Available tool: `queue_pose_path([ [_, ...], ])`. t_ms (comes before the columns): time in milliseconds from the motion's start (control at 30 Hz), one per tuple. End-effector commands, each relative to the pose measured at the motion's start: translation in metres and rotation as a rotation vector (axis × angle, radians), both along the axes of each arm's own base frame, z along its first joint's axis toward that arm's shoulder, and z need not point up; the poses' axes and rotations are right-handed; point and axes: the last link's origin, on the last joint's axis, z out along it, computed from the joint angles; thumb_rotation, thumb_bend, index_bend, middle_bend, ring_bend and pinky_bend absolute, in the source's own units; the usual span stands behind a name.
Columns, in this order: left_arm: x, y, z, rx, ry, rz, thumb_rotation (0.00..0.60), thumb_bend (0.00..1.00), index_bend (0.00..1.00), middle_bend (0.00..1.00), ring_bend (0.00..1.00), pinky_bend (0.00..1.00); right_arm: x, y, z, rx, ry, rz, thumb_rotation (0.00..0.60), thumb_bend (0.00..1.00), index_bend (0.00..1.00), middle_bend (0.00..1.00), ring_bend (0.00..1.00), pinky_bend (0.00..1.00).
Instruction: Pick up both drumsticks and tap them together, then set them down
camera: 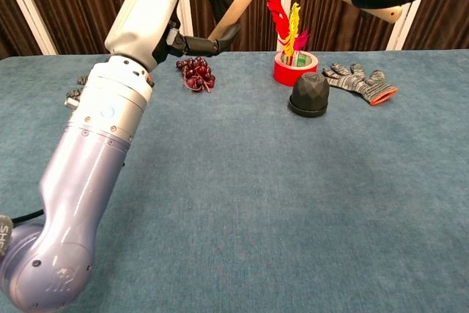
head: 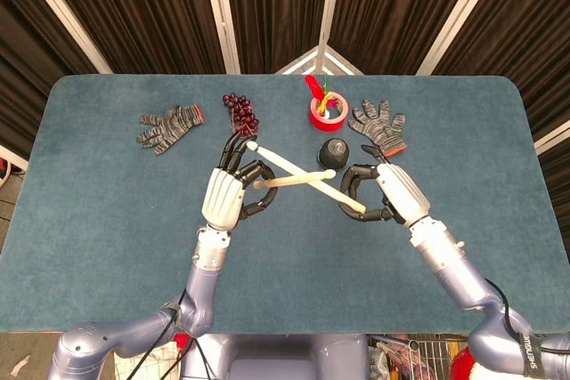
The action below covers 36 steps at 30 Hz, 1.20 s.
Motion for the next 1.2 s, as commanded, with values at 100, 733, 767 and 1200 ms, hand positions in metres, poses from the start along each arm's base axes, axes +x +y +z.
queue_pose_path([
  [100,0.002,-0.003,-0.003,0.001,0.002,-0.014,0.600,0.50,0.62,0.62,0.14,0.00,0.000,-0.001,0.001,0.001,0.000,-0.002,0.600,0.43,0.83,0.67,0.50,0.02],
  [733,0.001,-0.004,-0.006,0.014,-0.006,-0.025,0.600,0.50,0.62,0.62,0.14,0.00,-0.001,-0.001,0.005,0.021,-0.030,-0.013,0.600,0.43,0.83,0.67,0.50,0.02],
  [767,0.000,-0.004,-0.006,0.015,-0.005,-0.024,0.600,0.50,0.62,0.62,0.14,0.00,-0.001,-0.002,0.006,0.020,-0.032,-0.015,0.600,0.43,0.83,0.67,0.50,0.02],
  [1200,-0.046,-0.002,0.058,0.193,0.141,-0.078,0.600,0.50,0.62,0.62,0.14,0.00,-0.058,-0.021,0.028,-0.096,0.066,-0.149,0.600,0.44,0.83,0.67,0.50,0.02],
])
